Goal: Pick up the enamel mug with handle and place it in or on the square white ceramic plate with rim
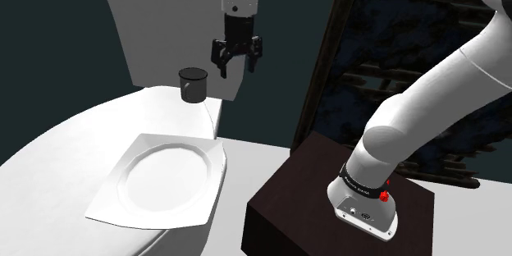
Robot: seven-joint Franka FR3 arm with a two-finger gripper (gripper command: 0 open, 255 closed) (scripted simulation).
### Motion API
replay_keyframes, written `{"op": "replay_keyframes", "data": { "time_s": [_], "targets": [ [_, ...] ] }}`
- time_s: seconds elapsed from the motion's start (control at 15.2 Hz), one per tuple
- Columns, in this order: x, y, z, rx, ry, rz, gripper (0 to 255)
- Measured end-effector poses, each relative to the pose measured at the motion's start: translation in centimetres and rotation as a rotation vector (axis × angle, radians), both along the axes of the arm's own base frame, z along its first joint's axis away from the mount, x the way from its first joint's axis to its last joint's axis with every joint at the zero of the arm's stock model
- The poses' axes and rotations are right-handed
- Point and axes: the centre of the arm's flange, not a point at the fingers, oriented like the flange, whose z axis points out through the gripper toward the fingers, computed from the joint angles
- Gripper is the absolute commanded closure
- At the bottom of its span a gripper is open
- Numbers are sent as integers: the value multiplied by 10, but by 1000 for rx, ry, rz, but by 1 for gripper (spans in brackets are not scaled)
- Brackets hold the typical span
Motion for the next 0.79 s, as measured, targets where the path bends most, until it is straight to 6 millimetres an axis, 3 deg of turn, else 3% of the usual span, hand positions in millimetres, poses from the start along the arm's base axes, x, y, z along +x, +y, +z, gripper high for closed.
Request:
{"op": "replay_keyframes", "data": {
  "time_s": [0.59,0.79],
  "targets": [
    [98,47,-36,-19,-58,-226,0],
    [130,52,-43,-25,-76,-296,0]
  ]
}}
